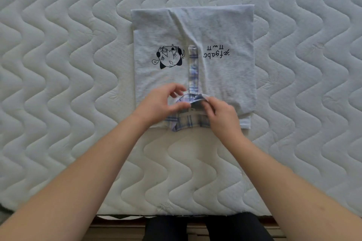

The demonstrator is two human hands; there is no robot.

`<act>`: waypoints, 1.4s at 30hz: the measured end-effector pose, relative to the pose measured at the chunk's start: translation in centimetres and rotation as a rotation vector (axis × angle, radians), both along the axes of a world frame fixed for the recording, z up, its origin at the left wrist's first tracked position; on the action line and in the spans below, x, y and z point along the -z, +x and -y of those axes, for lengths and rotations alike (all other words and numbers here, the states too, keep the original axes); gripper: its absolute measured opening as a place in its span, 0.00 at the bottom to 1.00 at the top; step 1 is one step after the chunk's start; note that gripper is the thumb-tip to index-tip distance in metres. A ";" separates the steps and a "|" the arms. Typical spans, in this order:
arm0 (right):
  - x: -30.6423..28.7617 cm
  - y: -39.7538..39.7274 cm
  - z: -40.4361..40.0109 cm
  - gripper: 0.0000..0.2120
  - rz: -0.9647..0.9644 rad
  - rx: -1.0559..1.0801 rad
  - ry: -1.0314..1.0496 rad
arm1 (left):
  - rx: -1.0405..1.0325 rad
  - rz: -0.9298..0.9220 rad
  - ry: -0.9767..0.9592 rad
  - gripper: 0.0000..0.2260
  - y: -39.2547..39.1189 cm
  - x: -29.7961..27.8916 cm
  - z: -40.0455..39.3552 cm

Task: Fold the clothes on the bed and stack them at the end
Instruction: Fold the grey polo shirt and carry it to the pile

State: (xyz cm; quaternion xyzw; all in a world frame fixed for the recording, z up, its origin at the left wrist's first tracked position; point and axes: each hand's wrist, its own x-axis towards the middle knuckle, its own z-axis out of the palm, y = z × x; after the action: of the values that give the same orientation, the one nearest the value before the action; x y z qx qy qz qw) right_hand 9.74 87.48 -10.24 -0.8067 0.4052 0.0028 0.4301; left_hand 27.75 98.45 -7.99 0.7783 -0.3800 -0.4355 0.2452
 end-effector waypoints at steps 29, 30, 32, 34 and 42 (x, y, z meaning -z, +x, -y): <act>-0.4 -3.2 2.9 0.13 -0.078 0.112 -0.169 | -0.203 0.100 0.131 0.08 -0.9 3.3 4.5; -0.7 -2.6 2.7 0.14 -0.042 0.101 -0.198 | -0.216 0.082 0.152 0.09 -0.8 3.3 4.5; -0.9 -0.8 2.3 0.16 -0.015 0.029 -0.206 | -0.253 0.043 0.151 0.11 -0.8 3.3 4.2; -0.7 1.3 2.2 0.18 -0.077 -0.076 -0.154 | -0.314 0.003 0.133 0.12 -0.9 3.2 3.8; 0.6 6.4 3.2 0.15 -0.375 -0.152 -0.074 | -0.273 -0.120 0.266 0.12 -0.7 1.8 -1.2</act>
State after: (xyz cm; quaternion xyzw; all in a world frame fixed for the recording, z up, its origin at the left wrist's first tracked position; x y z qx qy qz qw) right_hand 16.11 84.33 -10.80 -0.8356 0.4159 0.1706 0.3158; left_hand 27.00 99.69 -9.75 0.8209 -0.1948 -0.4901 0.2190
